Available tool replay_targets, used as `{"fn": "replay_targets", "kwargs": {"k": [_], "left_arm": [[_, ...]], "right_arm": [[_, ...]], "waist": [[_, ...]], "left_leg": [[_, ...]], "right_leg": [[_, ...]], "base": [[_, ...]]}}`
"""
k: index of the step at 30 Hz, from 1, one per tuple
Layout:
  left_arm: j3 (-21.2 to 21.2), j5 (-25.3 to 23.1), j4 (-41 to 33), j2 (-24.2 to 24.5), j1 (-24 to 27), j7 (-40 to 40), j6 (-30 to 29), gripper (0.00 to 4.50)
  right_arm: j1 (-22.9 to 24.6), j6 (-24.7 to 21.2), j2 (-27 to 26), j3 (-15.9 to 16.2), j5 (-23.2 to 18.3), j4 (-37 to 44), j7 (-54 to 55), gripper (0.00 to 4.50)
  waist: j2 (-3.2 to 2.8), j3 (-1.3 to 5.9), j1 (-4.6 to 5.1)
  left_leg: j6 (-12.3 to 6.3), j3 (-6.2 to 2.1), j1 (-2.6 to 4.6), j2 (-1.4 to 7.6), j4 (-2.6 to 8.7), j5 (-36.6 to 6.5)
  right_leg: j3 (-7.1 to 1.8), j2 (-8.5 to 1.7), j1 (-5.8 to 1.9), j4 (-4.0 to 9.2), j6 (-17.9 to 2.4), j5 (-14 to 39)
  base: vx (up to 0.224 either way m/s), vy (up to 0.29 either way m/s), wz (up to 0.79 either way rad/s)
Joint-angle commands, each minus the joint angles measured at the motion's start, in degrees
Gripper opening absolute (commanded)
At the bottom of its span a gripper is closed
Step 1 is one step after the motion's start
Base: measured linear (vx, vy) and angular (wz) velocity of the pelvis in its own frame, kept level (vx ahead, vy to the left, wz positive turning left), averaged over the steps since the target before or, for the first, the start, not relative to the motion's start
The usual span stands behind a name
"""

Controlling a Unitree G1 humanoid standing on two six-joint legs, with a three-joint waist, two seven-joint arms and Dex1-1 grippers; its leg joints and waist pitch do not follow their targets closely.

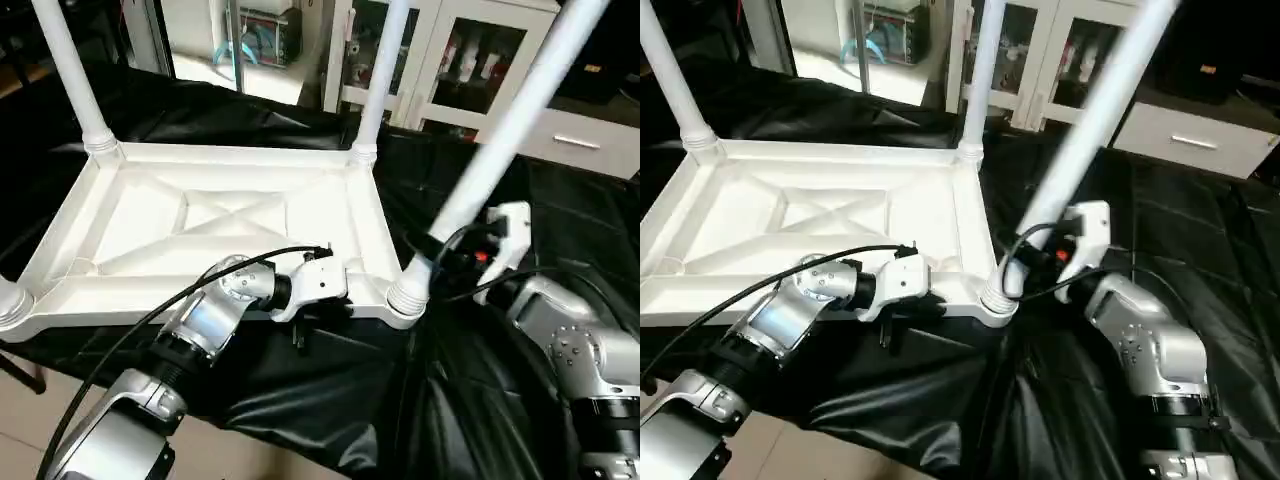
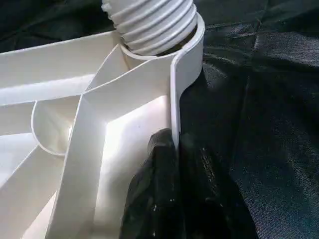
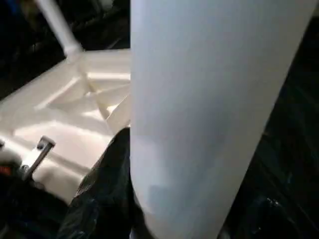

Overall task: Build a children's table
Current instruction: Insert table leg to table base

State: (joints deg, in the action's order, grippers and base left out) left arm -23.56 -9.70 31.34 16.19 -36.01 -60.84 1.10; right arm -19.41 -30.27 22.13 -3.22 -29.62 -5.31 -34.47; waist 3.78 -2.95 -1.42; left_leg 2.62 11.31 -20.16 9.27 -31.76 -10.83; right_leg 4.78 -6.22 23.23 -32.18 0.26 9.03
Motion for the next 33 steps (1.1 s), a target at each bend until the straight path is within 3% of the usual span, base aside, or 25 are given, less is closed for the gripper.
{"fn": "replay_targets", "kwargs": {"k": [1,6,12,20,21,26,30,32,33], "left_arm": [[-0.3,1.4,0.3,-0.2,2.0,-0.8,0.2,0.0],[-0.4,1.2,0.1,-0.2,2.1,-1.0,-0.1,0.0],[-0.4,1.2,0.0,-0.2,2.1,-0.9,-0.2,0.0],[-0.3,1.0,0.0,-0.3,2.1,-0.4,-0.3,0.0],[-0.1,0.6,0.6,-0.7,1.7,0.8,-0.4,0.0],[0.2,-0.3,1.8,-1.7,0.7,3.3,-1.3,0.0],[1.0,-0.4,2.5,-3.2,0.0,5.9,-3.3,0.0],[1.6,-0.1,2.8,-5.1,-0.6,7.9,-4.9,0.0],[1.9,0.1,2.9,-6.5,-0.9,9.3,-6.0,0.0]], "right_arm": [[0.6,1.1,2.8,2.8,5.9,0.7,-0.2,1.81],[-0.3,2.0,5.1,7.9,9.7,3.4,-2.8,1.81],[-0.5,-2.8,6.8,11.1,10.0,4.8,-3.0,1.81],[0.3,-6.3,3.8,6.3,8.7,1.9,2.0,1.81],[0.9,-7.4,2.6,3.9,8.0,0.7,5.3,1.81],[2.5,-7.6,1.7,1.9,8.3,0.5,8.5,1.81],[3.2,-7.7,1.0,0.6,8.7,0.7,9.9,1.81],[3.8,-7.5,0.8,-0.1,9.0,1.1,10.9,1.81],[4.1,-7.3,0.8,-0.3,9.2,1.3,11.5,1.81]], "waist": [[0.46,2.26,-0.4],[0.6,2.18,-0.46],[0.64,2.17,-0.52],[0.69,2.26,-0.56],[0.62,2.33,-0.55],[0.3,2.28,-0.62],[0.24,2.21,-0.62],[0.27,2.35,-0.61],[0.59,2.38,-0.54]], "left_leg": [[-1.52,-1.84,-0.11,4.32,3.89,-15.8],[-2.06,-1.71,-0.12,4.3,3.81,-15.2],[-2.45,-1.71,-0.07,4.34,3.77,-14.4],[-2.21,-1.69,0.04,4.3,3.7,-14.1],[-1.94,-1.65,0.16,4.36,3.67,-14.1],[-1.04,-1.67,0.32,4.36,3.78,-15.4],[0.35,-1.9,0.55,4.37,3.98,-19.4],[0.5,-1.99,0.45,4.32,3.96,-19.3],[0.17,-1.88,0.39,4.25,3.91,-18.9]], "right_leg": [[-3.1,-3.44,-1.87,3.97,-8.6,21.9],[-3.17,-3.36,-1.89,3.83,-9.1,20.7],[-3.21,-3.31,-1.99,3.67,-9.5,19.7],[-3.17,-3.33,-1.92,3.66,-9.8,19.5],[-3.2,-3.29,-1.88,3.63,-9.9,19.1],[-3.18,-3.25,-1.8,3.78,-9.6,19.7],[-3.2,-3.25,-1.55,4.4,-8.1,24.2],[-3.22,-3.23,-1.64,4.3,-7.9,23.7],[-3.43,-3.18,-1.61,4.28,-7.9,22.9]], "base": [[0.0,0.0,0.0],[0.0,0.0,0.0],[0.0,0.0,0.0],[0.0,0.0,0.0],[0.0,0.0,0.0],[0.0,0.0,0.0],[0.0,0.0,0.0],[0.0,0.0,0.0],[0.0,0.0,0.0]]}}
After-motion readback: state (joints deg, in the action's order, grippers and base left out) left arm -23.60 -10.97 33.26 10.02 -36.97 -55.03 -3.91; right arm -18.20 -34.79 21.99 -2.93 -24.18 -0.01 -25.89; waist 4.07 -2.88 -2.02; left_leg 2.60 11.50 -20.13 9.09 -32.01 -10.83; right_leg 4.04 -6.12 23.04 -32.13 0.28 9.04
